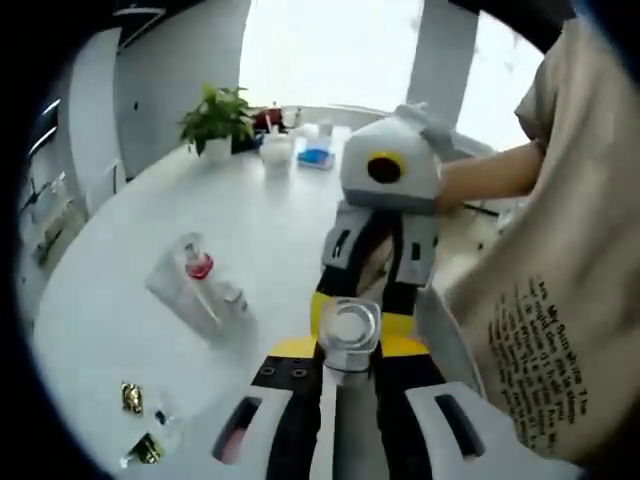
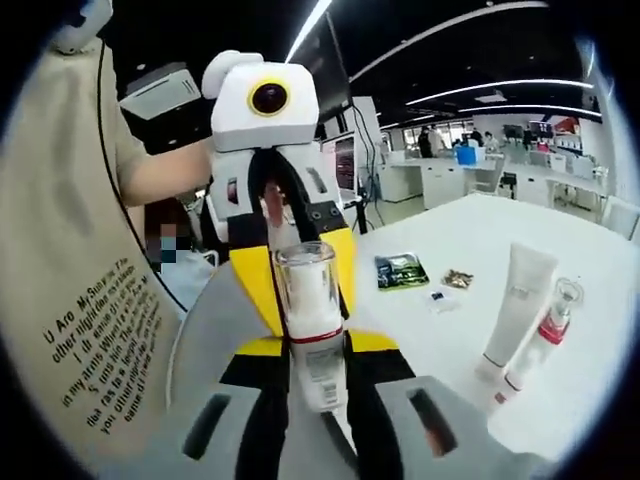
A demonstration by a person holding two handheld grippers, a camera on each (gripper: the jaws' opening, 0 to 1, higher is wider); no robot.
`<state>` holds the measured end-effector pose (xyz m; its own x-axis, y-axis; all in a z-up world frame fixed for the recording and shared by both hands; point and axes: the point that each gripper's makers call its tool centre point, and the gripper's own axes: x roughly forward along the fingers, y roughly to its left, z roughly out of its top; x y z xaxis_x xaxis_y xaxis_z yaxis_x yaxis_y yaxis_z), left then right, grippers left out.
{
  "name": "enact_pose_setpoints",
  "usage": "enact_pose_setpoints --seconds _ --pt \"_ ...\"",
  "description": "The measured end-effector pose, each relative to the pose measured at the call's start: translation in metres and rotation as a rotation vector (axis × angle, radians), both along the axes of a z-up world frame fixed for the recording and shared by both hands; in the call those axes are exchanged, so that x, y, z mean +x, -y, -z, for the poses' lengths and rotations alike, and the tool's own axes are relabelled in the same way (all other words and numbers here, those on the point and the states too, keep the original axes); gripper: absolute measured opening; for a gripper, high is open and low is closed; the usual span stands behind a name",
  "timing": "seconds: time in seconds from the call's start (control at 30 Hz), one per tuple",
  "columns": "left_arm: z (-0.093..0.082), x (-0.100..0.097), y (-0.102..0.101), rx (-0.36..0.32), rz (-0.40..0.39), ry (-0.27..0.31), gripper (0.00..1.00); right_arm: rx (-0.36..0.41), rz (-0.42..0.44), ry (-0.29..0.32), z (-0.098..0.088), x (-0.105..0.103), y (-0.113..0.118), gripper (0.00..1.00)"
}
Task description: Arrange the skincare products in the storage area until every visible bottle or jar stands upright without overlapping.
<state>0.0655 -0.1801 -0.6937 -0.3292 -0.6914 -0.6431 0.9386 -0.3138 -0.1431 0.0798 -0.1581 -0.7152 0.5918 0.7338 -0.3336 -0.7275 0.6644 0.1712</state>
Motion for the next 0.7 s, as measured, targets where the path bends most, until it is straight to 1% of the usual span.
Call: enact_pose_setpoints --seconds 0.23,0.33,0.37,0.5,0.6,0.7 --pt "0.012 0.005 0.011 0.019 0.019 0.040 0.15 -0.034 0.054 -0.002 0.011 0.003 0.012 0.21" --pt "0.022 0.009 0.013 0.040 0.032 0.070 0.15 -0.055 0.083 -0.007 0.017 0.004 0.018 0.22" --pt "0.024 0.010 0.013 0.044 0.033 0.073 0.15 -0.061 0.092 -0.006 0.018 0.005 0.020 0.23" --pt "0.031 0.012 0.015 0.047 0.034 0.055 0.15 -0.050 0.124 -0.011 0.021 0.004 0.026 0.32" --pt "0.037 0.013 0.017 0.051 0.030 0.047 0.15 -0.053 0.148 -0.019 0.024 0.004 0.031 0.35" --pt "0.043 0.016 0.019 0.056 0.025 0.040 0.15 -0.060 0.175 -0.030 0.027 0.005 0.036 0.40"
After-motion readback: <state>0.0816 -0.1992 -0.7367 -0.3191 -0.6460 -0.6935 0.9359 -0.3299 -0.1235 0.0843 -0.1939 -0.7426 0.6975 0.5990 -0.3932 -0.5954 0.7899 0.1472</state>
